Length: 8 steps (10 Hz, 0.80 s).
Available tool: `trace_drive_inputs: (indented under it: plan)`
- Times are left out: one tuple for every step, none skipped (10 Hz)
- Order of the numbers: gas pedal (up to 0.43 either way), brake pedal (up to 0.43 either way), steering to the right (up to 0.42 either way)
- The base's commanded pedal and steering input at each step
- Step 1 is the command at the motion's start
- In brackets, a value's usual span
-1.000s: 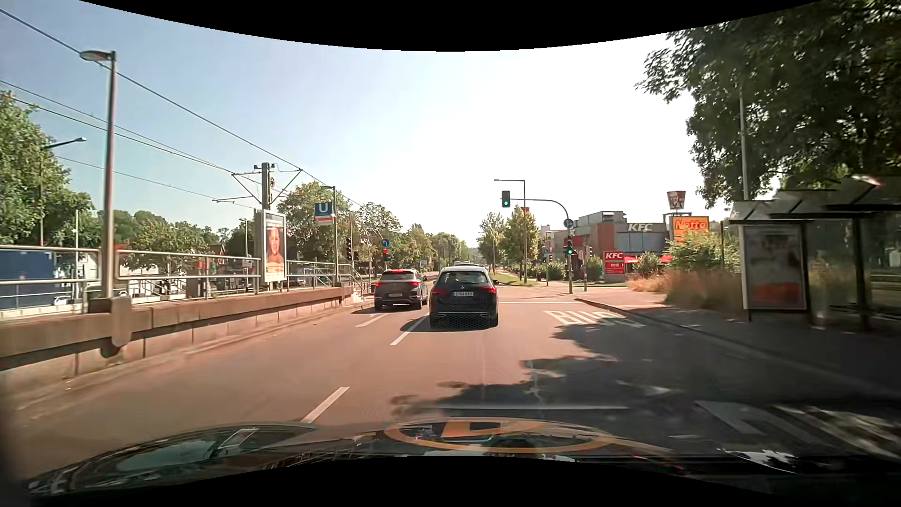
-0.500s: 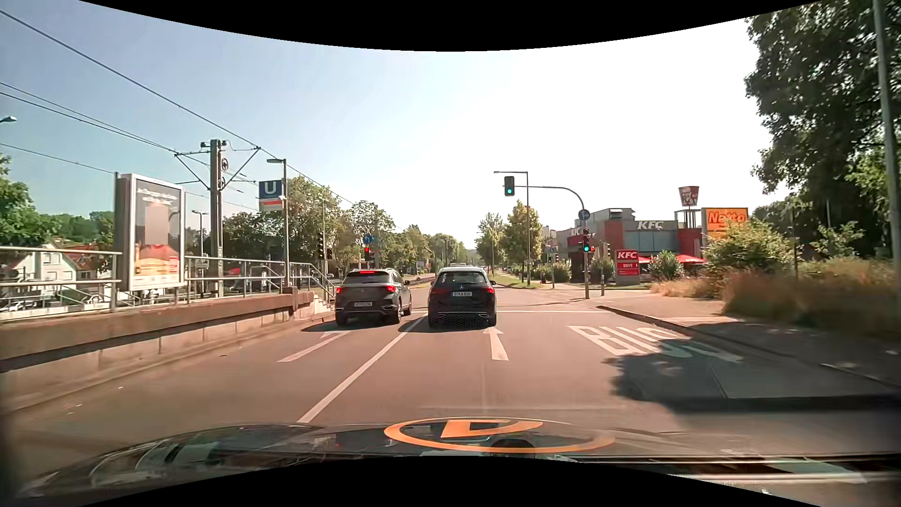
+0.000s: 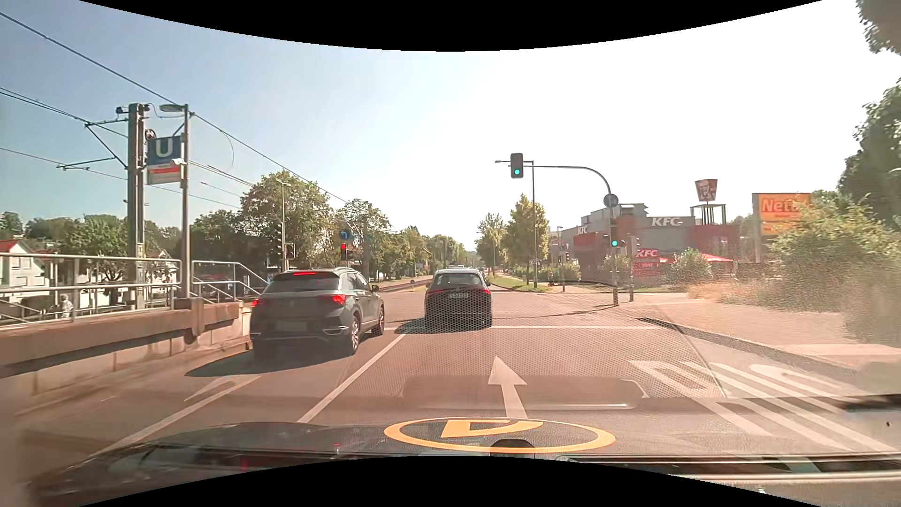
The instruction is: Follow the waypoints while adhering to traffic rules and regulations
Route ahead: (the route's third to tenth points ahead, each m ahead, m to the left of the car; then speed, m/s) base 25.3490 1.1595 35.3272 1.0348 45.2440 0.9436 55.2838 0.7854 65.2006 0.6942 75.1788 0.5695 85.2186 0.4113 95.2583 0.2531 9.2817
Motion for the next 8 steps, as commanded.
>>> trace_drive_inputs:
  plan:
    - [0.15, 0.0, -0.012]
    - [0.138, 0.0, -0.012]
    - [0.138, 0.0, -0.013]
    - [0.118, 0.0, -0.014]
    - [0.118, 0.0, -0.014]
    - [0.118, 0.0, -0.014]
    - [0.118, 0.0, -0.016]
    - [0.118, 0.0, -0.016]
